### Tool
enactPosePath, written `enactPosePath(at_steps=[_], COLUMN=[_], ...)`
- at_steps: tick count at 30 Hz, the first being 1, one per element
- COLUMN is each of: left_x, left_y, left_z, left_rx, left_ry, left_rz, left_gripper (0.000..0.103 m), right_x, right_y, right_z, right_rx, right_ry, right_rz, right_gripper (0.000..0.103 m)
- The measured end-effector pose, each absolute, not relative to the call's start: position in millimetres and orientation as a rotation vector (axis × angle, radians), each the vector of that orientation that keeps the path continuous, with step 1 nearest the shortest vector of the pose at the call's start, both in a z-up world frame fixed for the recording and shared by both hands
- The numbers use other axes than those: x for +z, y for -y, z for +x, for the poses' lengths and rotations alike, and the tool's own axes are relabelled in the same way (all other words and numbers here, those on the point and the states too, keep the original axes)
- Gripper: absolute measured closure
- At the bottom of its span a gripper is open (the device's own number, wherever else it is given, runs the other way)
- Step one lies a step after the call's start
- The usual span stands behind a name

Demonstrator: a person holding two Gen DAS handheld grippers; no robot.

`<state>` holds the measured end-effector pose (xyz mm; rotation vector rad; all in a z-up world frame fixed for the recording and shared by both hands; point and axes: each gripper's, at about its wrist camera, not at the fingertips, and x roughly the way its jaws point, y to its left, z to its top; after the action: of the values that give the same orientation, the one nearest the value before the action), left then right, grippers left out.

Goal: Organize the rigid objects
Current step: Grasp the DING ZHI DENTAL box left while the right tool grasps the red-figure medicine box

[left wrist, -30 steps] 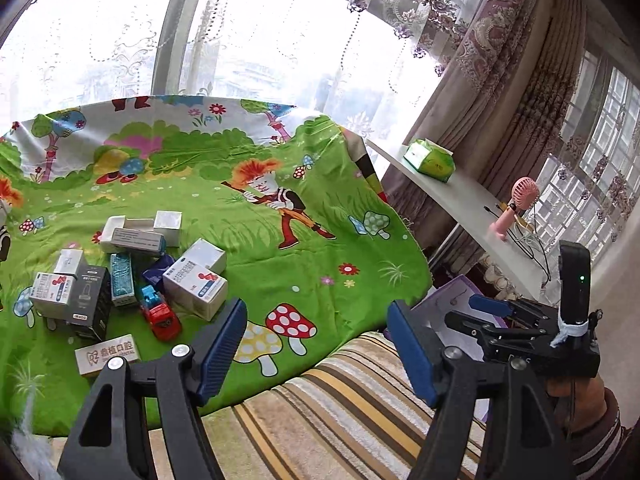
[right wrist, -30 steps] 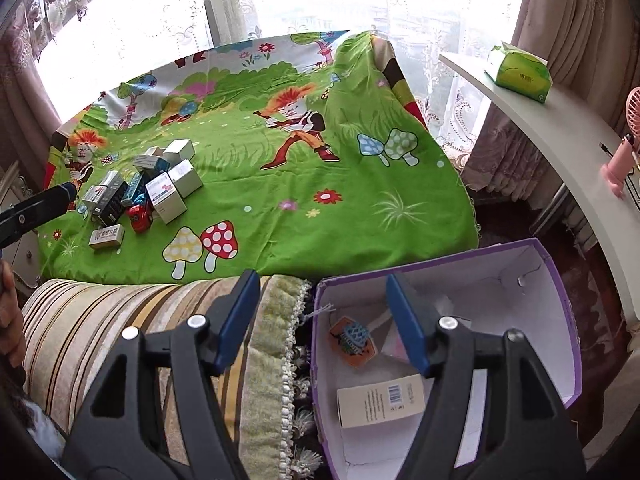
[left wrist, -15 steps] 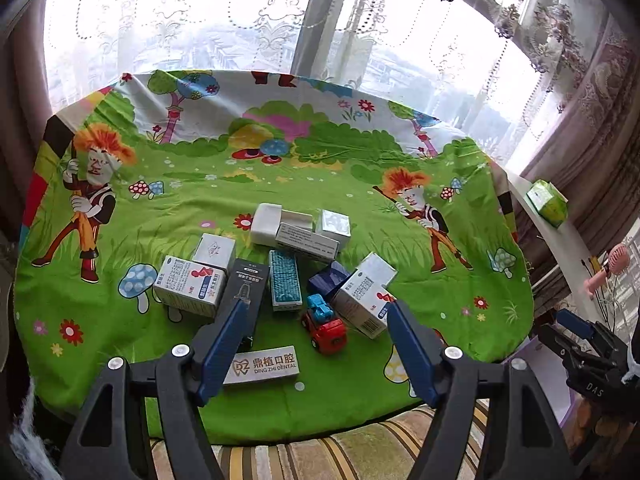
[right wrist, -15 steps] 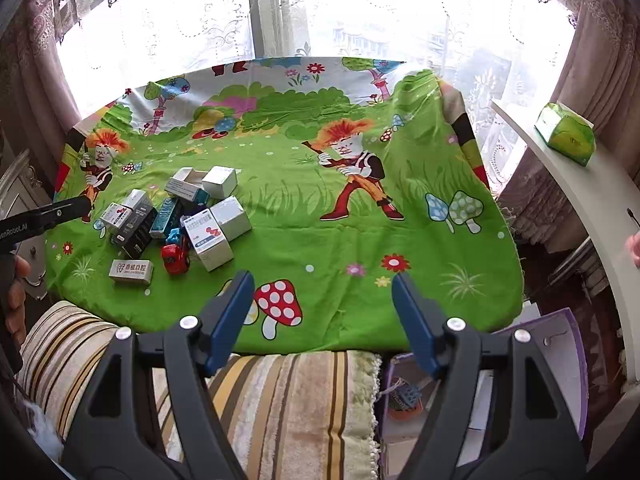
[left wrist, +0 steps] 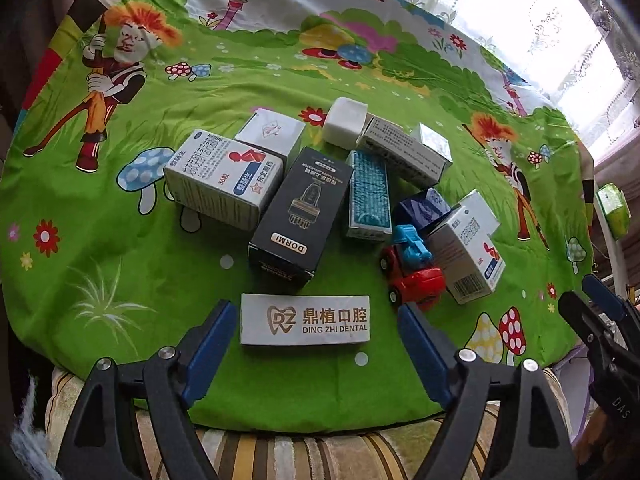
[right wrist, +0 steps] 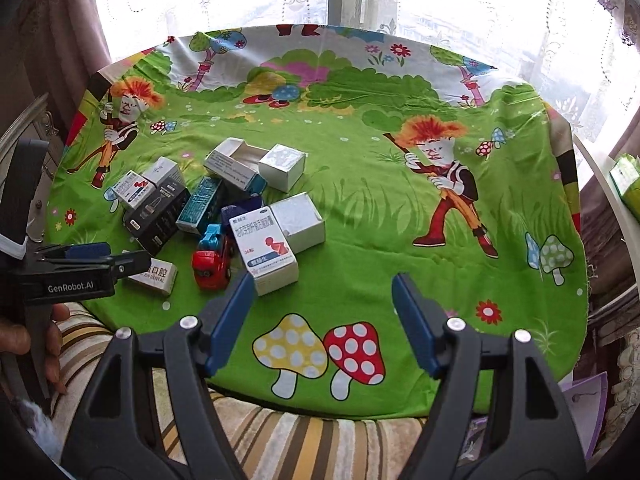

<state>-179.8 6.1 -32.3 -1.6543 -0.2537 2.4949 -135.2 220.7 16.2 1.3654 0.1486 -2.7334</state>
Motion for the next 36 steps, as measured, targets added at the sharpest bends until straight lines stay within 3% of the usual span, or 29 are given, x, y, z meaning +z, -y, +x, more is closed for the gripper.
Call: enactPosePath(at_steps=[8,18,24,29,36], left_x=[-46,-63,-60,-56,-46], left_y=[-23,-37,-34,-25,-13], left_z=[-186,-189,-183,-176,-166], left_rx=[2.498,2.513,2.521,2.527,2.54], left_ry=[0.116,-0.051,-0.02,0.07,0.139], left_rz=[-1.724,-1.77,-1.735,-1.685,-1.574], left_gripper=[0.018,0.018,0.02,0.02,0.02], right_x=[-9,-35,-42,-47,-39], right_y=[-190,-175,-173,-172,-169], right_z=[-162,-182,-189,-189,-180], right_rx=[-2.647,-2.577,-2.566,-2.534,-2.558], right_ry=[-0.314,-0.386,-0.383,-0.369,-0.385], right_rz=[1.38,1.426,1.435,1.445,1.386], right_gripper=[0.029,0.029,0.029,0.05,0.059])
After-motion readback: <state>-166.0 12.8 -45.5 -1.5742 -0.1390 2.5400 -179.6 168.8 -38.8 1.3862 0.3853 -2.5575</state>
